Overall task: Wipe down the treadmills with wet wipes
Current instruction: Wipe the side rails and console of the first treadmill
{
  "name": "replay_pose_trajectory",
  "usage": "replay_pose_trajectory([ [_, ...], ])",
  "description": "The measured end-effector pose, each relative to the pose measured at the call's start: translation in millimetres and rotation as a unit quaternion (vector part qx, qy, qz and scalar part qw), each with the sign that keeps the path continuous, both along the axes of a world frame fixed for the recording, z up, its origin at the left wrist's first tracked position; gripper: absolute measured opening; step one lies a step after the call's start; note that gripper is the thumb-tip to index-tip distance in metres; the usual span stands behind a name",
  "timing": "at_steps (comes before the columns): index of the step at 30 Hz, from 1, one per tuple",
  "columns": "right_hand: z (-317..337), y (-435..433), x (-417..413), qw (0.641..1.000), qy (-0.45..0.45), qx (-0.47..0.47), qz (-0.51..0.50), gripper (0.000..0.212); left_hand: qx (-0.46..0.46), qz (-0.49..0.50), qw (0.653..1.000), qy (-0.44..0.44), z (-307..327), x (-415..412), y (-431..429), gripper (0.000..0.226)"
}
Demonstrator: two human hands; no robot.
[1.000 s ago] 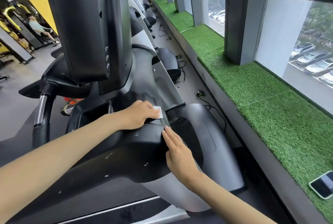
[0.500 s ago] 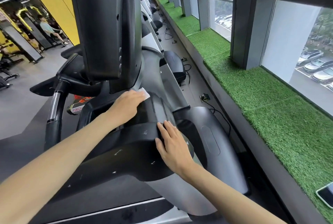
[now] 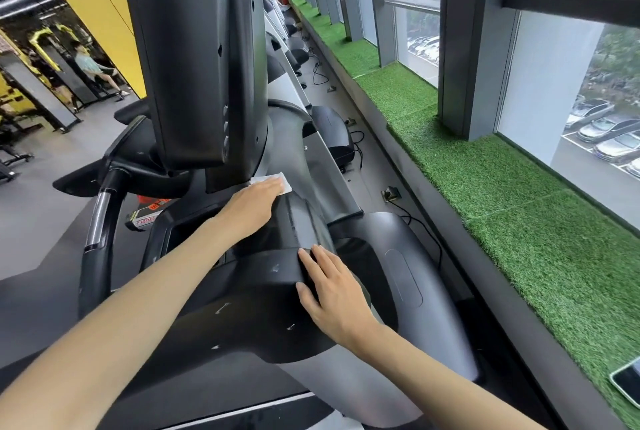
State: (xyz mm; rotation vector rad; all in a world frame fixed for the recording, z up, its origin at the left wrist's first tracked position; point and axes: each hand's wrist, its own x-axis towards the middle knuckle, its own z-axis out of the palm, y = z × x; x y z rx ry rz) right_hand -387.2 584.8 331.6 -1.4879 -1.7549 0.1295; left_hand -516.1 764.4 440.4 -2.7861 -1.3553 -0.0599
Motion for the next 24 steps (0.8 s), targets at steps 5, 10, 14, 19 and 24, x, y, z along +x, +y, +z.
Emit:
replay_pose_trajectory([
  [5,-4.0,1.0,1.0,1.0,-0.003,0.012,0.003,0.049,-0.03,-0.013,0.997,0.071,-6.7,37.9,15.3,0.025],
  [10,-9.1,4.1,3.5,1.0,-0.007,0.006,0.022,0.05,-0.057,-0.036,0.984,0.163,-17.7,74.9,9.8,0.019],
  [14,-12.2,6.3,5.9,0.999,-0.003,0.004,0.032,0.052,-0.15,-0.113,0.959,0.211,-20.9,79.5,-11.8,0.025],
  [19,-6.3,4.8,3.7,0.998,0.061,-0.011,0.03,0.05,-0.206,-0.142,0.959,0.136,-3.2,39.8,-17.4,0.028],
  [24,-7.4,3.4,4.7,0.998,0.054,-0.002,0.032,0.047,-0.06,-0.111,0.991,0.046,6.8,8.7,-5.6,0.029],
])
